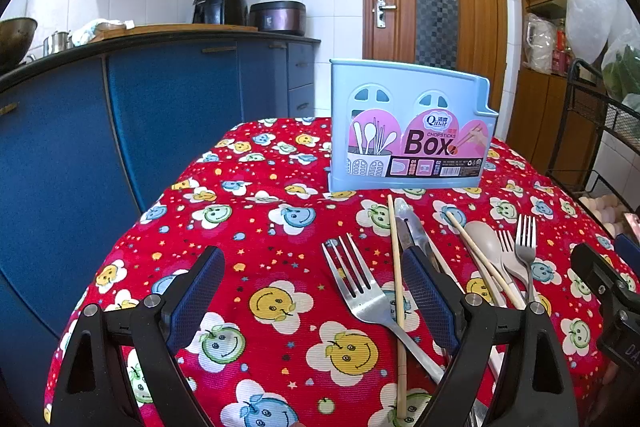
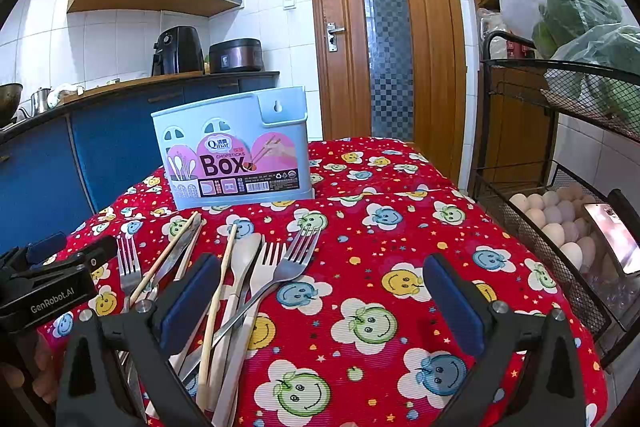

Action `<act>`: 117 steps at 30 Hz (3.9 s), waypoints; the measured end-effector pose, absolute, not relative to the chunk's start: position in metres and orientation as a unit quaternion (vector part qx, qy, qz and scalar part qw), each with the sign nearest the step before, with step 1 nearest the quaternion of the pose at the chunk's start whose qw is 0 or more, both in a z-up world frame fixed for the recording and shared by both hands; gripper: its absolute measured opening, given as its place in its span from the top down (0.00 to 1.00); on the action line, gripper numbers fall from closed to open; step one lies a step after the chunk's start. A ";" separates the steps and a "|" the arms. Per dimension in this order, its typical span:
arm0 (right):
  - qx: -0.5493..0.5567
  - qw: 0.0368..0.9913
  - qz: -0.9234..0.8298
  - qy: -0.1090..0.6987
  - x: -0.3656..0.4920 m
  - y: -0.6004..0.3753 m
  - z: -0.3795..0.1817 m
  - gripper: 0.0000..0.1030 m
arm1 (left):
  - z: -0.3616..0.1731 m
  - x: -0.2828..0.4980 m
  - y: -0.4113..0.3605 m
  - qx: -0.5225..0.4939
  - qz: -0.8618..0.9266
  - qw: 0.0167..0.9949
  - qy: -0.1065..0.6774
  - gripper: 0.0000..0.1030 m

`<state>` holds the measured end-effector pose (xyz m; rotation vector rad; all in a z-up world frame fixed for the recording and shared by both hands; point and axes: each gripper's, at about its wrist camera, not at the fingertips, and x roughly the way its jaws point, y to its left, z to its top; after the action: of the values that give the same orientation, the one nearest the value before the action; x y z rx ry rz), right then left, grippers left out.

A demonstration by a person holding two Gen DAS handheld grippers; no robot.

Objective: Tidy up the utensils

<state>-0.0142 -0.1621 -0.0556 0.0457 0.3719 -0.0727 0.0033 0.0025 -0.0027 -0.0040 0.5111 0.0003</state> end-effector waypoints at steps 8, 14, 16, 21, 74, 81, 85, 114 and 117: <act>0.023 0.982 -0.036 0.185 -0.015 -0.162 -0.056 0.00 | -0.001 0.001 0.003 -0.004 0.000 0.967 0.253 0.12; 0.027 0.981 -0.035 0.188 -0.013 -0.163 -0.056 0.00 | -0.001 0.002 0.002 -0.005 0.001 0.967 0.254 0.12; 0.026 0.981 -0.036 0.187 -0.014 -0.163 -0.056 0.00 | -0.001 0.002 0.003 -0.007 0.001 0.967 0.254 0.12; 0.027 0.981 -0.036 0.187 -0.013 -0.163 -0.057 0.00 | -0.002 0.003 0.002 -0.009 0.001 0.967 0.255 0.12; 0.055 0.906 0.059 0.416 0.085 -0.178 -0.063 0.51 | -0.015 0.068 0.021 -0.085 -0.138 0.894 0.418 0.42; 0.074 0.902 0.066 0.420 0.095 -0.179 -0.063 0.61 | -0.013 0.070 0.009 -0.065 -0.170 0.891 0.416 0.51; 0.069 0.903 0.067 0.419 0.099 -0.179 -0.064 0.69 | -0.014 0.072 0.010 -0.060 -0.174 0.891 0.415 0.56; 0.023 0.956 0.070 0.283 0.045 -0.168 0.011 0.97 | 0.015 0.052 0.018 -0.058 -0.138 0.927 0.343 0.96; 0.011 0.962 0.067 0.265 0.036 -0.164 0.023 0.97 | 0.028 0.042 0.023 -0.058 -0.134 0.936 0.319 0.98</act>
<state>0.0363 -0.1642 0.0225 0.0230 0.5361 0.1351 0.0417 0.0225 0.0284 -0.1175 0.6529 -0.2745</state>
